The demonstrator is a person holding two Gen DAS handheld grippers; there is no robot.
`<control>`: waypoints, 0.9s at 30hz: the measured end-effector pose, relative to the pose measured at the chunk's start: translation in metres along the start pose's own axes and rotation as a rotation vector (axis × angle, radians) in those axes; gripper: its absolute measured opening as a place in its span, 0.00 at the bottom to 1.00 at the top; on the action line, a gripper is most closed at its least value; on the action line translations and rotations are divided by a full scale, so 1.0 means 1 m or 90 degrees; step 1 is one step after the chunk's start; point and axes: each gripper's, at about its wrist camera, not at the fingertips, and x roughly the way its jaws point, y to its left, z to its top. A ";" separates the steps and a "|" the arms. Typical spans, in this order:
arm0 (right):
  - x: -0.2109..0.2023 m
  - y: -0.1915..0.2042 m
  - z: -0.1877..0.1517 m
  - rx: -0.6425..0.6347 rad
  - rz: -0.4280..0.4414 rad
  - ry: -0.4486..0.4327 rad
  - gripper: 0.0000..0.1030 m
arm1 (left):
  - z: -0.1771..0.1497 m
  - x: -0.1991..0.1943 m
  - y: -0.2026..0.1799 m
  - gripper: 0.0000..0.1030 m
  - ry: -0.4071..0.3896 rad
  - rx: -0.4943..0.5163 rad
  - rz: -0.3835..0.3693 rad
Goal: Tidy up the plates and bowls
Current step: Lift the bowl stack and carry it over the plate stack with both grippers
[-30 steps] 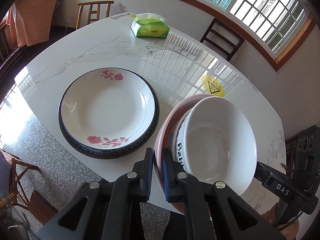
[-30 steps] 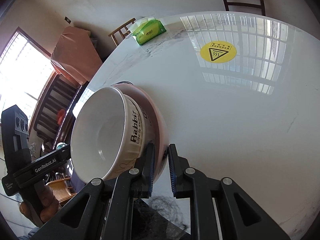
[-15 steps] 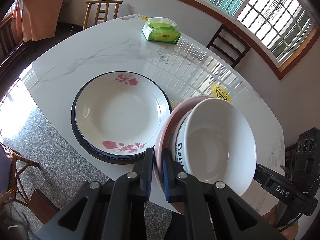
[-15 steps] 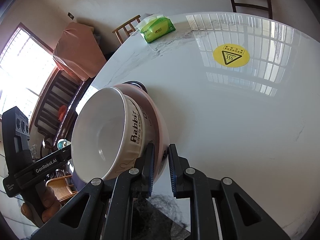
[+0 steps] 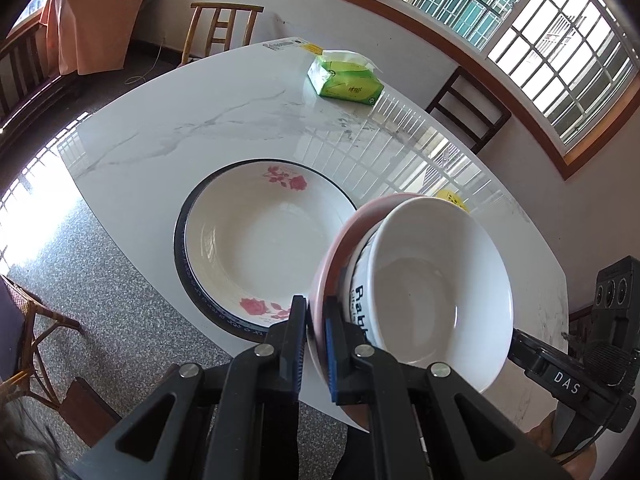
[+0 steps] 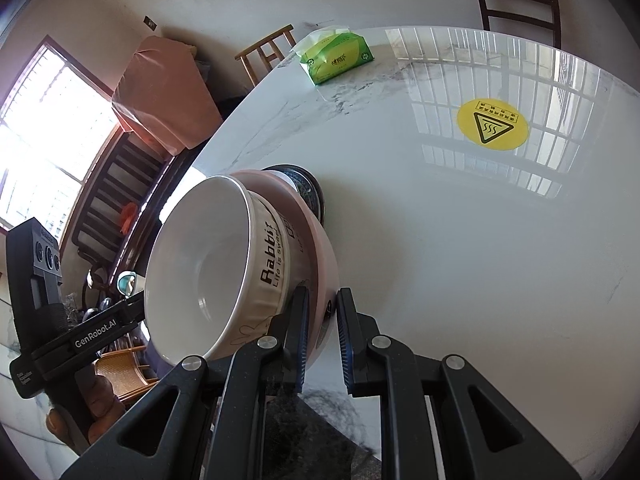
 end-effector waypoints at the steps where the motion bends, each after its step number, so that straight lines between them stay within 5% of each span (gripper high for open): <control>1: 0.001 0.002 0.001 -0.002 0.001 0.001 0.15 | 0.002 -0.001 0.003 0.07 0.000 -0.003 0.000; 27: 0.040 0.048 0.040 -0.040 0.033 0.031 0.16 | 0.042 -0.004 0.051 0.06 -0.020 -0.054 0.035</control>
